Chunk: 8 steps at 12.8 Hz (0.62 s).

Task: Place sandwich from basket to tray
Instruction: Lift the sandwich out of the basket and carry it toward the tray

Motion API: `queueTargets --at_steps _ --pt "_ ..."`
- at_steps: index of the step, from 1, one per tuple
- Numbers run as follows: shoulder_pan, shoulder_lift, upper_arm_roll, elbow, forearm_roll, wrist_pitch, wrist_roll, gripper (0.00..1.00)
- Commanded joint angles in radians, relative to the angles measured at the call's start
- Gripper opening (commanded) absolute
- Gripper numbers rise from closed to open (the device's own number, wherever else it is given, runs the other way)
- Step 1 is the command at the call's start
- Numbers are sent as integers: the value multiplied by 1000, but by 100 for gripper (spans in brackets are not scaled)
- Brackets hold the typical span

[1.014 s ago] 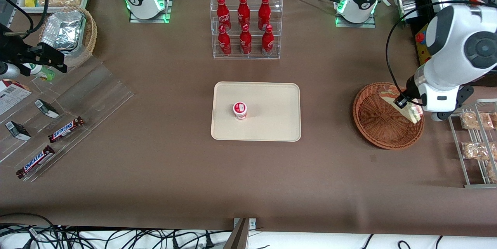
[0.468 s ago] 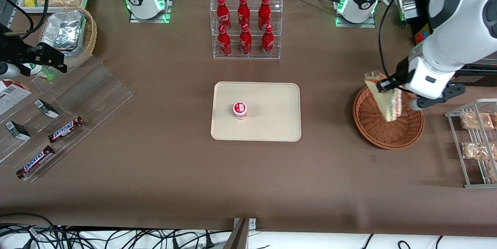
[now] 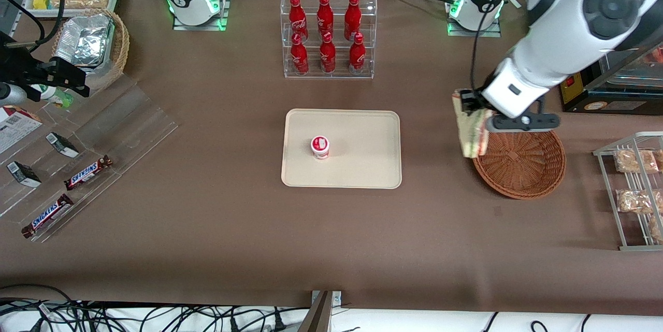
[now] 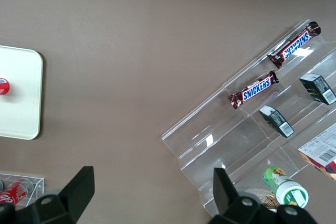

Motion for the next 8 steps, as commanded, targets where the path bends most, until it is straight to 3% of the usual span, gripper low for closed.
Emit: queueTargets --at_steps 1,3,6,8 --pt "-61 53 -32 20 8 60 -47 16" --pt "-123 85 -33 21 69 76 -93 16" --pt "-176 136 -32 9 71 134 -121 16" --pt "-200 176 -32 7 117 148 -139 17"
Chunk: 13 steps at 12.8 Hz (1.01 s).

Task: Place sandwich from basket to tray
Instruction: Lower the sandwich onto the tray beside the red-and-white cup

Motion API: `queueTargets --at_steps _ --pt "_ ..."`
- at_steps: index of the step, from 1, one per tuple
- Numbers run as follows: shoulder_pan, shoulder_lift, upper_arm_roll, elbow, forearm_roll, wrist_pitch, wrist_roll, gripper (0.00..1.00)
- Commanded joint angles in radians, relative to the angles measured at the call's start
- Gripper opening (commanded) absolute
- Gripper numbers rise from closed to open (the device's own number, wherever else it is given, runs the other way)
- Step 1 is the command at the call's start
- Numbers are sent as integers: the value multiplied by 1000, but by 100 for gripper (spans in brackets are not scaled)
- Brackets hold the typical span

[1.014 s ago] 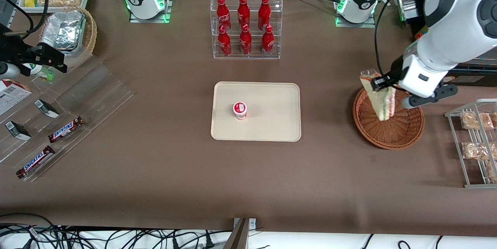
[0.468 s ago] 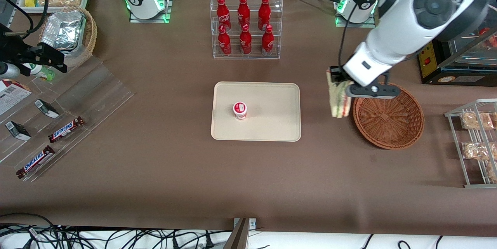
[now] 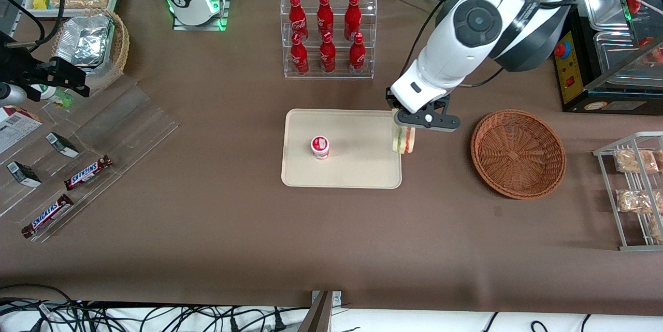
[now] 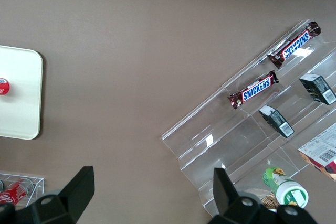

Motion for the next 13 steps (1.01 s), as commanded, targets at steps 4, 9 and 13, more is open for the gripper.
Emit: queueTargets --at_steps 4,9,13 --pt "-43 107 0 -3 80 71 -54 17" --pt "-86 225 2 -4 173 148 -111 17" --pt "-124 319 5 -7 267 217 -194 17"
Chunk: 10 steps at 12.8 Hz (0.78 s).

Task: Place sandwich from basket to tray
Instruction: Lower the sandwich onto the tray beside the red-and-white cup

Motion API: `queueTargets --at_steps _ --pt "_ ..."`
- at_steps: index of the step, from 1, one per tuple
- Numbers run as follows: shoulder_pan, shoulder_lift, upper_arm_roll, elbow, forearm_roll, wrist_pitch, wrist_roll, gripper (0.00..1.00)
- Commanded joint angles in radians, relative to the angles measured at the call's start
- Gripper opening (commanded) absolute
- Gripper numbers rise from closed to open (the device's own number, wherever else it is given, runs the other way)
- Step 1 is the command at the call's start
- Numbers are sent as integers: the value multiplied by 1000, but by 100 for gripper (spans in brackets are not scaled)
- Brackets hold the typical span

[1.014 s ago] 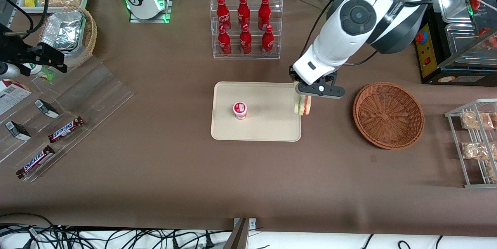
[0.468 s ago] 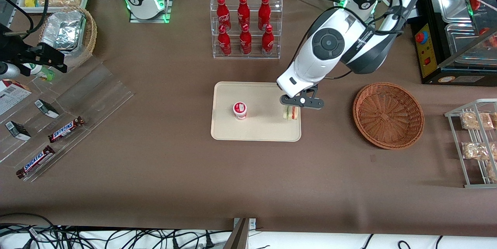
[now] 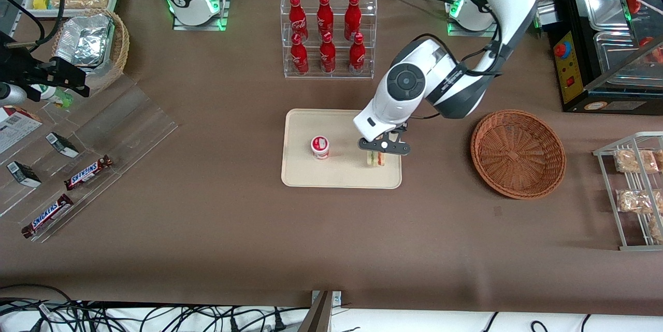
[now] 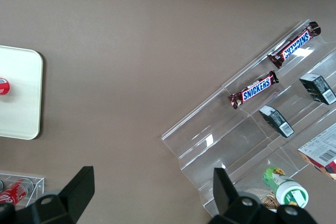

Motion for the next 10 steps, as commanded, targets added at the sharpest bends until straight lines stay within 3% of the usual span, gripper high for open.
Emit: queueTargets --at_steps 1,4,8,10 --pt "-26 52 4 7 76 29 -61 17" --pt "-37 90 7 7 99 49 -86 17" --pt "-51 133 10 7 182 49 -123 18" --pt "-52 144 10 7 182 49 -123 26"
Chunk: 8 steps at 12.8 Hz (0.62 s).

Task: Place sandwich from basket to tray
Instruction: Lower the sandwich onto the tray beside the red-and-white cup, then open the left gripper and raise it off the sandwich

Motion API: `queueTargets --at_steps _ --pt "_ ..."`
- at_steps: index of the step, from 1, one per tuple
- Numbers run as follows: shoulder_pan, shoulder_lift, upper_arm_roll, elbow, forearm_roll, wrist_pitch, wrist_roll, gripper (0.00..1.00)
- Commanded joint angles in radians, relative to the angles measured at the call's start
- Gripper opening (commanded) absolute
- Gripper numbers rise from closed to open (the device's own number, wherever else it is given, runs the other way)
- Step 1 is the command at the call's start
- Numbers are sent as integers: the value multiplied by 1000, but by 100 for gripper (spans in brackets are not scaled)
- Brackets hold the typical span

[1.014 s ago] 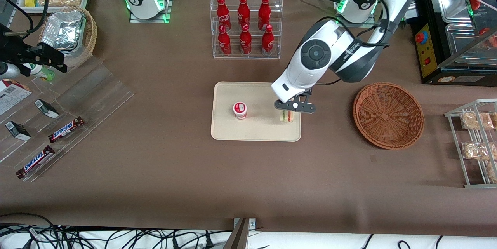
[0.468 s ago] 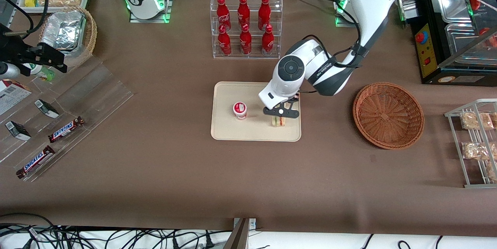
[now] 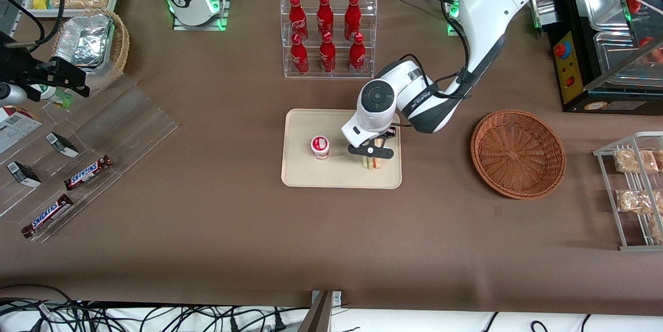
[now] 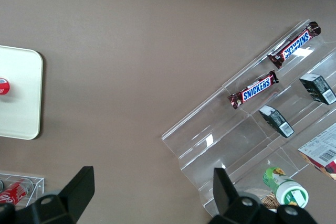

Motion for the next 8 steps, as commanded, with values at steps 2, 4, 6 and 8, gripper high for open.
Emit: queueTargets --at_steps 2,4,6,8 --pt "-13 15 8 8 28 5 -20 53" --pt "-18 13 10 8 30 4 -18 100" --pt "-30 6 13 16 39 -11 -24 100" --pt "-21 -11 10 28 39 -19 -41 100"
